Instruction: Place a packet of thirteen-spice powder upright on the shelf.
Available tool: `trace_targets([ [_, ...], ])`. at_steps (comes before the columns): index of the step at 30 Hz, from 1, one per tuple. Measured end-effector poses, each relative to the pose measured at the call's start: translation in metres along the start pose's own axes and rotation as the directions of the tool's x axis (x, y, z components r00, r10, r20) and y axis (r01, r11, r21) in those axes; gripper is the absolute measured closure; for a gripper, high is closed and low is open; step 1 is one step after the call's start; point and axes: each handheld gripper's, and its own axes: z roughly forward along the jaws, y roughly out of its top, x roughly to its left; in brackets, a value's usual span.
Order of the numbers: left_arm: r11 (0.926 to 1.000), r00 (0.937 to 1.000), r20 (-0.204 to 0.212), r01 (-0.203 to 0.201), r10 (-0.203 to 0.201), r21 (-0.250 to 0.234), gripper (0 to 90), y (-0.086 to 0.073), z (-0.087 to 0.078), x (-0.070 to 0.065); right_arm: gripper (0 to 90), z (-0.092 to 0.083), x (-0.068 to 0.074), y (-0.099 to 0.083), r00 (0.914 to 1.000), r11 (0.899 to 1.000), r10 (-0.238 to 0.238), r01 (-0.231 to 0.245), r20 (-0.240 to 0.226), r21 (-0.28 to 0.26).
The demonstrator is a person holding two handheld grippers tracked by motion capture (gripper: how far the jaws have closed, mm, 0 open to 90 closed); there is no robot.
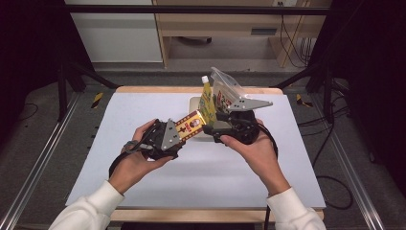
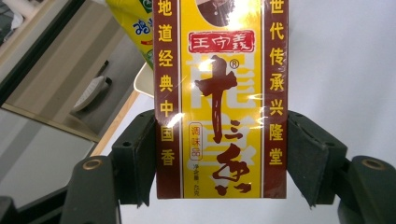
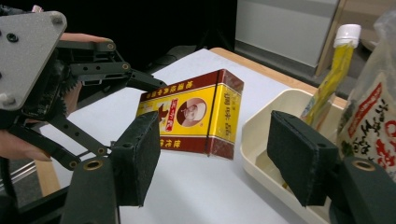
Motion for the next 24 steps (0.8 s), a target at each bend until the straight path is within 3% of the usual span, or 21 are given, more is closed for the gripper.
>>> trace_targets([
  [6, 0.9993, 0.9998, 0.013, -0.014, 0.015, -0.033, 32.0, 0.003, -0.003, -0.002, 35.0, 0.004, -0.001, 0.000, 0.9998, 1.000, 0.012, -0.011, -0.018, 0.016],
  [8, 0.9998, 0.9998, 0.019, 0.003, -0.003, -0.021, 32.0, 0.004, -0.004, -0.005, 35.2, 0.007, -0.002, 0.000, 0.9995, 1.000, 0.021, -0.021, -0.023, 0.021],
  [24, 0.9985, 0.9997, 0.024, -0.007, 0.009, -0.055, 32.0, 0.008, -0.003, -0.012, 35.9, 0.023, -0.010, 0.000, 0.9912, 0.993, 0.099, -0.093, -0.089, 0.068],
])
